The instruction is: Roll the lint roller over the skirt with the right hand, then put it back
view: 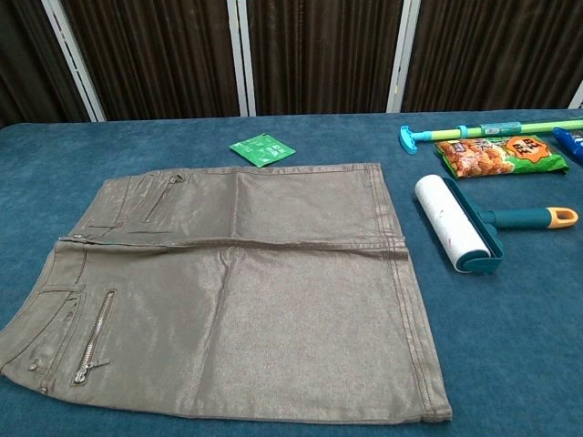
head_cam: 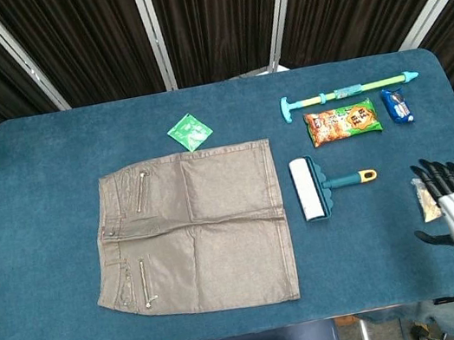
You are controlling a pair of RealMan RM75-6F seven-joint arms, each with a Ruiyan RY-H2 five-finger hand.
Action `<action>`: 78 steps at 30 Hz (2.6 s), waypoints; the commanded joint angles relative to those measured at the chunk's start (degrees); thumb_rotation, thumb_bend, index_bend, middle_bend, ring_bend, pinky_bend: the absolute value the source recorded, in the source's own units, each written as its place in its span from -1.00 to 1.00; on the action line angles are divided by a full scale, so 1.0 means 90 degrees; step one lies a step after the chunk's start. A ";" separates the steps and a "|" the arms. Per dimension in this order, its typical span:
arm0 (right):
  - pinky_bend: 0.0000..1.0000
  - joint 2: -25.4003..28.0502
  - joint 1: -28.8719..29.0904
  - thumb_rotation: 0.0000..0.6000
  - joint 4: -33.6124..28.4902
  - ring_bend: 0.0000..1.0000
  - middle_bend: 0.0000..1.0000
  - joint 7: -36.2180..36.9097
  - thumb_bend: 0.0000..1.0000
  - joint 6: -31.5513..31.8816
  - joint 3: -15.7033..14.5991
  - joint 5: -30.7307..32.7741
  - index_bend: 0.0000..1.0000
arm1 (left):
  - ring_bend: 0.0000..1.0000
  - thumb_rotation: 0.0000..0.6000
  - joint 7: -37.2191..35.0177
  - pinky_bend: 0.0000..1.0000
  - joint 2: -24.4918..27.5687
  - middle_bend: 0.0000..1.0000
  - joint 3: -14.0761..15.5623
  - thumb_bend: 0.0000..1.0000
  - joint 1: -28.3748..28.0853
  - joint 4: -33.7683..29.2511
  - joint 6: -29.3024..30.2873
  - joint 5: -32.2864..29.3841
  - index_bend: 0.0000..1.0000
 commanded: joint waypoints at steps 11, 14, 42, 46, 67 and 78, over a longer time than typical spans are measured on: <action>-1.00 -0.2003 0.2282 1.00 0.2535 -1.00 -0.88 0.0139 -0.47 -0.2759 0.0344 0.0158 -0.84 | -1.00 1.00 0.0269 -1.00 -0.0088 -1.00 -0.0209 -1.00 -0.0239 -0.0027 -0.0537 -0.0617 -1.00; -1.00 -0.2418 0.2536 1.00 0.3118 -1.00 -0.83 0.0131 -0.41 -0.2971 0.0339 0.0159 -0.81 | -1.00 1.00 0.0358 -1.00 -0.0141 -1.00 -0.0246 -1.00 -0.0297 0.0012 -0.0690 -0.0792 -1.00; -0.88 -0.3379 0.2975 1.00 0.5302 -0.85 -0.61 0.0122 -0.28 -0.3161 -0.0150 0.0002 -0.64 | -1.00 1.00 0.0545 -1.00 -0.0218 -1.00 -0.0284 -1.00 -0.0385 -0.0010 -0.0846 -0.0926 -1.00; -0.70 -0.3447 0.3030 1.00 0.5471 -0.75 -0.52 0.0191 -0.24 -0.3192 -0.0217 -0.0062 -0.60 | -1.00 1.00 0.0544 -1.00 -0.0222 -1.00 -0.0287 -1.00 -0.0396 -0.0001 -0.0882 -0.0959 -1.00; -0.14 -0.3422 0.2994 1.00 0.5862 -0.20 0.02 0.1228 0.61 -0.1876 -0.0416 -0.0693 -0.16 | -1.00 1.00 0.0406 -1.00 -0.0161 -1.00 -0.0277 -1.00 -0.0394 -0.0025 -0.0879 -0.0902 -1.00; -0.14 -0.2383 0.3479 1.00 0.3460 -0.19 0.02 -0.0510 0.62 -0.1211 -0.0297 -0.1425 -0.16 | -1.00 1.00 0.0148 -1.00 -0.0030 -1.00 -0.0225 -1.00 -0.0352 -0.0086 -0.0789 -0.0685 -1.00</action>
